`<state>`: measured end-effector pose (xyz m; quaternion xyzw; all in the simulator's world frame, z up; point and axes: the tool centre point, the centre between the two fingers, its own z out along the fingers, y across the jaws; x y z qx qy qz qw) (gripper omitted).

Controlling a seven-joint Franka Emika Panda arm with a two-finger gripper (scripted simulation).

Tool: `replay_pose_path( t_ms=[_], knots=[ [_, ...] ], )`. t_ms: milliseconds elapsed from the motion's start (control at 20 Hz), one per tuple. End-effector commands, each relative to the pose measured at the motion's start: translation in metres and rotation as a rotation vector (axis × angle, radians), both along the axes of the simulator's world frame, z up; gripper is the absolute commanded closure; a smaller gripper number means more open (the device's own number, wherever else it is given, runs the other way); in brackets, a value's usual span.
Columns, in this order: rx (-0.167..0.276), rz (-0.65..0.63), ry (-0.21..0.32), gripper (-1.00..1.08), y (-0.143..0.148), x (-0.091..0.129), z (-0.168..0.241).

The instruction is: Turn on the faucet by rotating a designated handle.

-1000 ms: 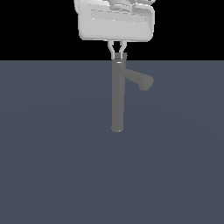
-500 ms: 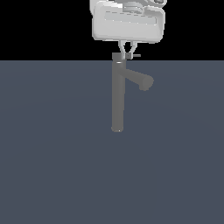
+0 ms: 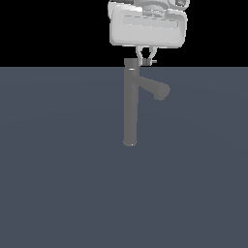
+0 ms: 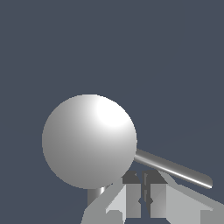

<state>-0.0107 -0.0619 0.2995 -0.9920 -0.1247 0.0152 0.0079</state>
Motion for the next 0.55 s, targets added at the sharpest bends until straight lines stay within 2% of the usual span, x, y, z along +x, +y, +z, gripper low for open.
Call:
replay_pose_path(
  t_ms=[0, 500],
  knots=[
    [-0.005, -0.003, -0.021, 1.08, -0.003, 0.017, 0.000],
    [-0.012, -0.023, -0.031, 1.08, -0.018, 0.045, 0.001]
  ],
)
